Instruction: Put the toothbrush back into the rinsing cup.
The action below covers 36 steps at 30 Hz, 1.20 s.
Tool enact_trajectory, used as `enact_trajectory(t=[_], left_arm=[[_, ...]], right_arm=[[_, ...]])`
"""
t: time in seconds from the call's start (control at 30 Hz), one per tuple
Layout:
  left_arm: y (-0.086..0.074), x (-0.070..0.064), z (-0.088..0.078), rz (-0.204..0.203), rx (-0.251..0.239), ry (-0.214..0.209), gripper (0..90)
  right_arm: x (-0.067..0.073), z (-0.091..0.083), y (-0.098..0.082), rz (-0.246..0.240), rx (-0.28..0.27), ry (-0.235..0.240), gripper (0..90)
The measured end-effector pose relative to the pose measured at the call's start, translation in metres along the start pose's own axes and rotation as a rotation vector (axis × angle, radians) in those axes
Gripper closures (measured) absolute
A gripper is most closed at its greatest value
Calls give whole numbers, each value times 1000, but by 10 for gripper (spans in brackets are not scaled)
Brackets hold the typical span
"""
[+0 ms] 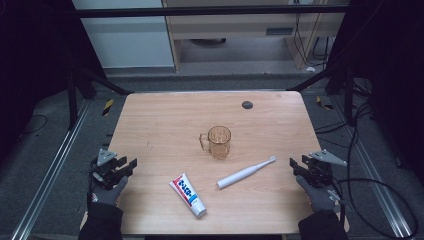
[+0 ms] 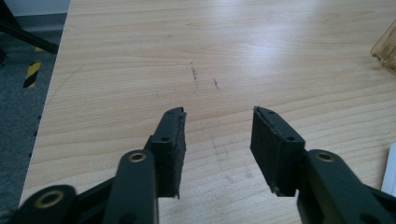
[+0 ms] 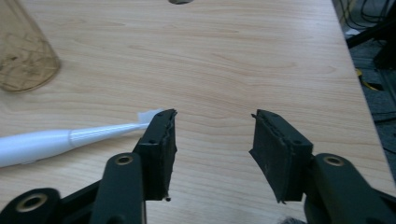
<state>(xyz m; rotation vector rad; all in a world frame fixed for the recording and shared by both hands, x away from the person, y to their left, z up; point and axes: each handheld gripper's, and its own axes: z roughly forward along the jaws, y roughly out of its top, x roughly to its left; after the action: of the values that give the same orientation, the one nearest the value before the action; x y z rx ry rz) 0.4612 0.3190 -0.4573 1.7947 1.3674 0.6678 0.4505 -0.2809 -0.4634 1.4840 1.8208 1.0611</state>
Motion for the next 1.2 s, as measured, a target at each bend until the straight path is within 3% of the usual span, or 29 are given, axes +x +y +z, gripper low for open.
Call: enact_trajectory(t=[0.2, 0.4, 0.53, 1.0, 1.2], left_arm=[[-2, 2, -3, -11, 8, 10, 628], [-3, 3, -4, -16, 6, 21, 667], [-4, 2, -2, -13, 9, 23, 680], [-3, 1, -1, 2, 21, 51, 798], [-3, 3, -3, -9, 23, 69, 884]], right_arm=[[18, -5, 5, -20, 1, 79, 608], [35, -5, 9, -48, 10, 120, 680], [55, -1, 14, -79, 34, 175, 741], [97, 16, 25, -135, 74, 275, 895], [113, 22, 27, -155, 92, 312, 900]])
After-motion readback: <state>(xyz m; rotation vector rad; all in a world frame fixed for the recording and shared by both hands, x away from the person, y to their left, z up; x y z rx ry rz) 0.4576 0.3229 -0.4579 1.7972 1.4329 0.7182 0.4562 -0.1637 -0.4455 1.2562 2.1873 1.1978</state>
